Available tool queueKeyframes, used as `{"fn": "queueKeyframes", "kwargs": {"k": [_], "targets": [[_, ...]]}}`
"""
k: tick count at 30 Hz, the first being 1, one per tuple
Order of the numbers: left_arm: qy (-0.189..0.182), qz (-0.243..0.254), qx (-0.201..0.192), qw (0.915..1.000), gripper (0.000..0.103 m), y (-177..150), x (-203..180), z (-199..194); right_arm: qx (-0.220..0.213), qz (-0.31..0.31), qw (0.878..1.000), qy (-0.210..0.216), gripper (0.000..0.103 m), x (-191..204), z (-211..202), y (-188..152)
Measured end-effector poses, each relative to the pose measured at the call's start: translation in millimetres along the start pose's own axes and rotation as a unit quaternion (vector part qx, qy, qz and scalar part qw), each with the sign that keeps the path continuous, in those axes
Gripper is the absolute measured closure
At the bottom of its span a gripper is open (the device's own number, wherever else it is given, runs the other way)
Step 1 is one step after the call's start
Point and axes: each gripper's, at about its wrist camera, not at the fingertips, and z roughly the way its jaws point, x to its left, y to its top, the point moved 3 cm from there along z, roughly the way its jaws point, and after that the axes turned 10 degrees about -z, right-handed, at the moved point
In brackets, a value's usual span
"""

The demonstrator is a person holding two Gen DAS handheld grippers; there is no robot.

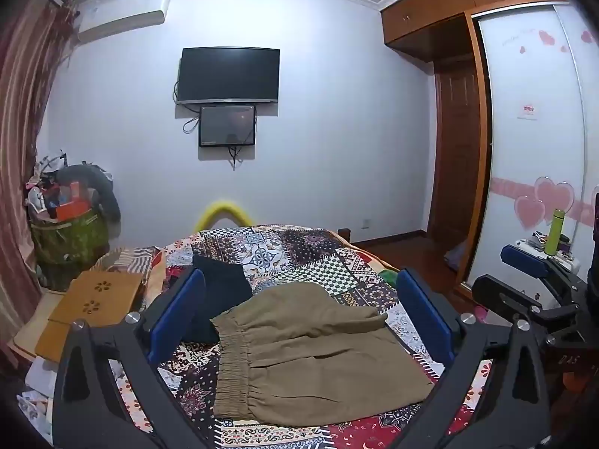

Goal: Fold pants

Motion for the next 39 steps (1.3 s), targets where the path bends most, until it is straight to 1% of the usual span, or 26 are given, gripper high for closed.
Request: {"fn": "queueKeyframes", "kwargs": {"k": [7, 11, 12, 13, 23, 28, 39], "targets": [[0.005, 0.002, -0.001, 1.0, 0.0, -5.9, -5.1, 1.3, 0.003, 0.003, 1.0, 0.0, 0.0, -0.4, -0.3, 1.4], [0.003, 0.005, 0.005, 1.0, 0.0, -6.1, -2.7, 5.2, 0.004, 0.004, 1.0, -0.001, 0.0, -2.3, -1.6, -8.7], [0.003, 0.005, 0.006, 1.0, 0.0, -7.1, -0.2, 7.2, 0.006, 0.005, 1.0, -0.002, 0.0, -3.7, 5.8, -12.6], [0.003, 0.004, 0.006, 1.0, 0.0, -7.0, 0.5, 7.2, 0.006, 0.005, 1.0, -0.002, 0.0, -3.8, 4.8, -13.6], [0.007, 0.006, 0.007, 0.9999, 0.0, -8.8, 3.5, 9.2, 0.017, 0.01, 1.0, -0.003, 0.0, -3.8, 5.5, -7.5], [0.012, 0.008, 0.004, 0.9999, 0.0, -9.2, 3.3, 10.6, 0.018, 0.011, 1.0, -0.003, 0.0, -4.5, 5.0, -6.4], [0.011, 0.009, 0.006, 0.9999, 0.0, -9.2, 1.9, 10.4, 0.018, 0.013, 1.0, -0.004, 0.0, -6.7, 5.4, -7.2]]}}
